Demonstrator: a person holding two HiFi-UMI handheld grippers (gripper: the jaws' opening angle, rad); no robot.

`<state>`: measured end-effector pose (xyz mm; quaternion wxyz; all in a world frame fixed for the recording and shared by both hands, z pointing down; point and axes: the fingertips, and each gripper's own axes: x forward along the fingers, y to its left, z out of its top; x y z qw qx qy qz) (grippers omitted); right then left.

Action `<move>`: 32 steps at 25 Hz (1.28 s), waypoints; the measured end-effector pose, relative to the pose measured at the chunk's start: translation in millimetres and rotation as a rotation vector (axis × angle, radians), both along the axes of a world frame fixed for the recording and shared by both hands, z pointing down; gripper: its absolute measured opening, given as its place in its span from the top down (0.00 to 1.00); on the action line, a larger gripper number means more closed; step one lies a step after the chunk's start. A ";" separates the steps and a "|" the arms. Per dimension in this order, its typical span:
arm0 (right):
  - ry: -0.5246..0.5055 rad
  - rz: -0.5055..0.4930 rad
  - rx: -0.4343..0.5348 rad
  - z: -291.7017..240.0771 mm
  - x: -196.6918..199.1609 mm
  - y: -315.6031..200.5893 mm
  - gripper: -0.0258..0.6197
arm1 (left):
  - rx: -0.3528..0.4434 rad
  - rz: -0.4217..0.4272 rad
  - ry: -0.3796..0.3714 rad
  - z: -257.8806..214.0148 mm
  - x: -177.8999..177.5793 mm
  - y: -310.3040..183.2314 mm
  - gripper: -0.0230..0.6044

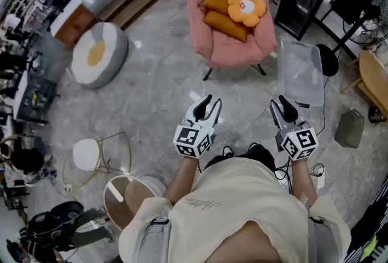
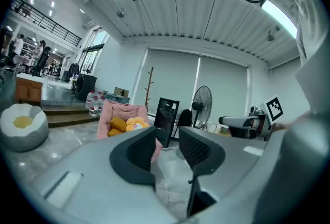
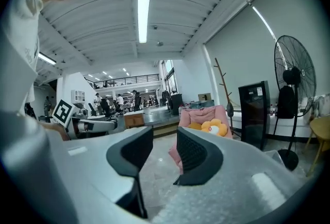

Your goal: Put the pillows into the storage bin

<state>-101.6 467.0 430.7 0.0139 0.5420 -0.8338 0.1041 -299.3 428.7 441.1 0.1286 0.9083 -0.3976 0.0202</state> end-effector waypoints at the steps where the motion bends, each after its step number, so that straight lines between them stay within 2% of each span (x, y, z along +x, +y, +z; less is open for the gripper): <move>1: -0.002 -0.002 0.000 0.6 -1.0 -1.4 0.73 | 0.004 0.014 0.014 -0.7 1.2 0.0 0.68; 8: -0.008 -0.003 -0.014 5.4 -2.4 -5.2 0.67 | 0.044 0.065 0.053 -3.1 11.1 -0.8 0.53; 12: -0.017 0.016 -0.036 12.4 10.4 -8.6 0.67 | 0.012 0.106 0.070 4.1 26.0 -4.5 0.55; 18: -0.033 0.019 -0.095 38.2 32.0 -18.4 0.66 | -0.065 0.133 0.014 28.8 51.9 -24.7 0.58; 23: -0.033 0.008 -0.097 42.5 52.6 -61.6 0.65 | -0.070 0.124 -0.022 21.2 74.1 -68.2 0.60; 26: -0.030 0.006 -0.065 35.7 67.9 -100.2 0.65 | -0.064 0.154 -0.056 14.2 97.9 -99.7 0.60; 32: -0.059 -0.026 -0.033 31.0 102.3 -167.8 0.65 | -0.011 0.154 -0.081 -6.9 143.2 -169.0 0.62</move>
